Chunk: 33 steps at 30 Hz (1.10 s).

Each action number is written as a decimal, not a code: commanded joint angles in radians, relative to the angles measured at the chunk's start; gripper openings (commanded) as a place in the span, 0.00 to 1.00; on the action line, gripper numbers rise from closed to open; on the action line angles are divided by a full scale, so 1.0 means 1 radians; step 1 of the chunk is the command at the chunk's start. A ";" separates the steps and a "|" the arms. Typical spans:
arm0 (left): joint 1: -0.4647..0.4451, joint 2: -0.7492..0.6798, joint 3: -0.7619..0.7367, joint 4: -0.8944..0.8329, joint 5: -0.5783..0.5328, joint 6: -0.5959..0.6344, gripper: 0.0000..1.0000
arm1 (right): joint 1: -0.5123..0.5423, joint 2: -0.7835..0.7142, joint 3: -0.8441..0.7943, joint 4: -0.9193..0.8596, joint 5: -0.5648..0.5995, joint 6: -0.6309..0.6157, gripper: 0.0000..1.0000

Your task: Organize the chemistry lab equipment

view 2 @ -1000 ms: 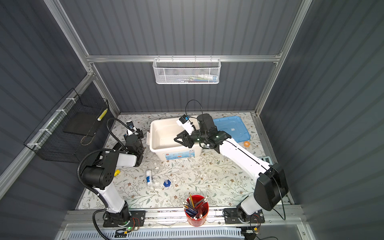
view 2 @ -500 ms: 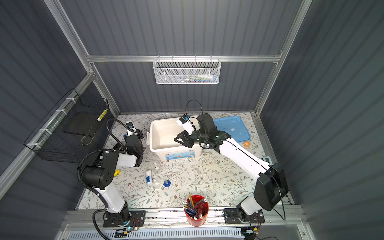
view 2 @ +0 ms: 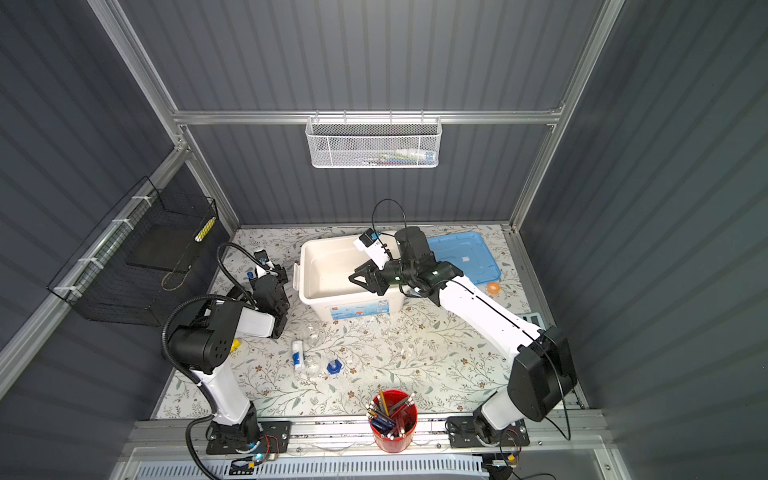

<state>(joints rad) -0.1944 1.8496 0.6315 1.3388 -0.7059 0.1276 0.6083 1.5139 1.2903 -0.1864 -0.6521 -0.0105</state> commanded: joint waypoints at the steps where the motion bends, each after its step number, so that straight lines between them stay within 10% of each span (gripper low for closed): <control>1: 0.006 0.025 -0.017 0.075 -0.018 -0.001 0.00 | -0.004 0.012 -0.003 0.019 -0.015 0.004 0.35; 14: 0.007 0.092 -0.042 0.188 -0.011 0.001 0.00 | -0.004 0.018 -0.003 0.017 -0.016 0.008 0.35; 33: 0.006 0.018 -0.033 0.129 0.021 0.037 0.49 | -0.005 0.015 0.001 0.012 -0.017 0.004 0.35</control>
<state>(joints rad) -0.1944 1.9102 0.5980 1.4704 -0.6899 0.1513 0.6083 1.5299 1.2903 -0.1802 -0.6533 -0.0040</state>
